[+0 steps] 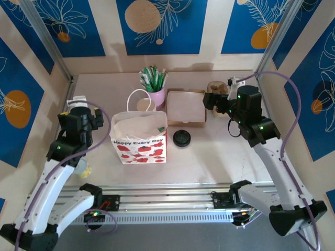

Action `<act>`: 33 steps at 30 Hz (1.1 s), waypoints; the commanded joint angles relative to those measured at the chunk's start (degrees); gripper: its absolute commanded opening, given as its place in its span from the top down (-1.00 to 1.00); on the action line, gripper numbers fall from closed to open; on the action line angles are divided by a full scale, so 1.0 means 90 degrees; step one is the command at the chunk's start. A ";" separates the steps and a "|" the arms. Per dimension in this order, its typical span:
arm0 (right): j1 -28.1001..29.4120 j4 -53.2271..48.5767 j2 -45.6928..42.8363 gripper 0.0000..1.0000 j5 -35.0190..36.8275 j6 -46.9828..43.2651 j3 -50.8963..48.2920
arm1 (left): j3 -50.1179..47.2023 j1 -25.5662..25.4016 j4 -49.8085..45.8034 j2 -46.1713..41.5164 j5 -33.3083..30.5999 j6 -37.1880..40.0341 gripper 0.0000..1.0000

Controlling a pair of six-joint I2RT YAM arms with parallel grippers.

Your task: Pack the takeout coffee

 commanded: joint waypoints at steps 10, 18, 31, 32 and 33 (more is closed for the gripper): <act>-0.1424 0.2542 0.0588 -0.98 0.0035 -0.0042 -0.2295 | -0.1458 0.1305 0.3168 0.1184 0.0821 -0.0006 -1.00; -0.1462 0.5200 0.1564 -0.99 -0.0007 -0.0610 -0.3669 | -0.2468 0.1473 0.4841 0.1846 0.1377 0.0277 -1.00; -0.1527 0.7611 0.2893 -0.98 -0.0055 -0.1186 -0.4438 | -0.3167 0.1482 0.6837 0.2992 0.2128 0.0605 -1.00; -0.1532 0.7952 0.3044 -0.98 -0.0103 -0.1192 -0.4534 | -0.3184 0.1482 0.6982 0.3094 0.2015 0.0569 -1.00; -0.1526 0.8071 0.3118 -0.98 -0.0254 -0.1257 -0.4588 | -0.3187 0.1482 0.7081 0.3181 0.1931 0.0534 -1.00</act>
